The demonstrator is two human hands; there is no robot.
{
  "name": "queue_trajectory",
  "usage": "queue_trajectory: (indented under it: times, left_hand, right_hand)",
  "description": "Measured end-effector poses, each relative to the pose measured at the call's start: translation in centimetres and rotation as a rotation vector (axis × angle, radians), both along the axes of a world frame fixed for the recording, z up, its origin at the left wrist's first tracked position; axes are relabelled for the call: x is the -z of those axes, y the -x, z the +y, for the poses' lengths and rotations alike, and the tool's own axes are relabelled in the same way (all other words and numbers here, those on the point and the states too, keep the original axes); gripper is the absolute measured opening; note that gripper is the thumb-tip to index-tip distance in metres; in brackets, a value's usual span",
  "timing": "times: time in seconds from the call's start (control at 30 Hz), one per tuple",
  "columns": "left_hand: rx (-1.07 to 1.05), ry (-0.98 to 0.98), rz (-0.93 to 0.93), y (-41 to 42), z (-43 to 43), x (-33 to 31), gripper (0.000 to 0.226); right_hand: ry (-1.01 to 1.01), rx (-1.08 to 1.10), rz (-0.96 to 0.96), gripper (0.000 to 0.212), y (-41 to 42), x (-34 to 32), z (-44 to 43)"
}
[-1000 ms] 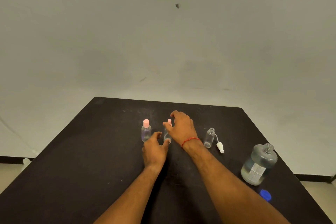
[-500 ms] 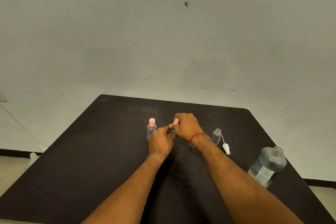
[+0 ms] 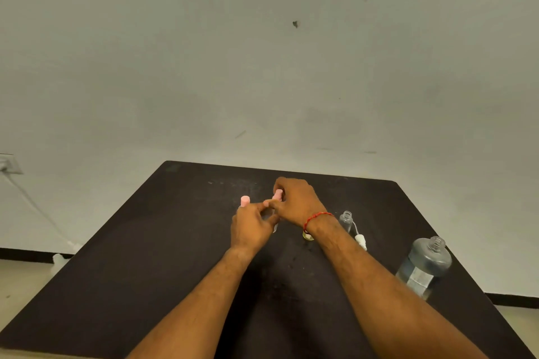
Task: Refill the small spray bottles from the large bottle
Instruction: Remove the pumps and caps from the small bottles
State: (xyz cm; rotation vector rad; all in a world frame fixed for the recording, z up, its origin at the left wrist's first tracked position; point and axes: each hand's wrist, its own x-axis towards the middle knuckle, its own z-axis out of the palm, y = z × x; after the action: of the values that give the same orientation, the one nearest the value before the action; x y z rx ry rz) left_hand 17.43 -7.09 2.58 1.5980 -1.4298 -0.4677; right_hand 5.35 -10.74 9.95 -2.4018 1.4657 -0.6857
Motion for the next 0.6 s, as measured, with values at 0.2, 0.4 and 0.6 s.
queue_trajectory:
  times: [0.2,0.4,0.6]
  left_hand:
    - [0.021,0.002,0.035,0.5,0.5,-0.3,0.028]
    - [-0.004,-0.002,0.002,0.5,0.7,-0.7,0.029]
    - [-0.002,-0.031,0.008,0.3,0.9,-0.3,0.028]
  right_hand:
    - [-0.095,-0.161,0.036,0.036,0.2,-1.2,0.7]
    - [-0.052,0.059,0.072,0.020,0.1,-1.2,0.5]
    - [-0.145,-0.124,0.034,0.029,0.1,-1.3,1.1]
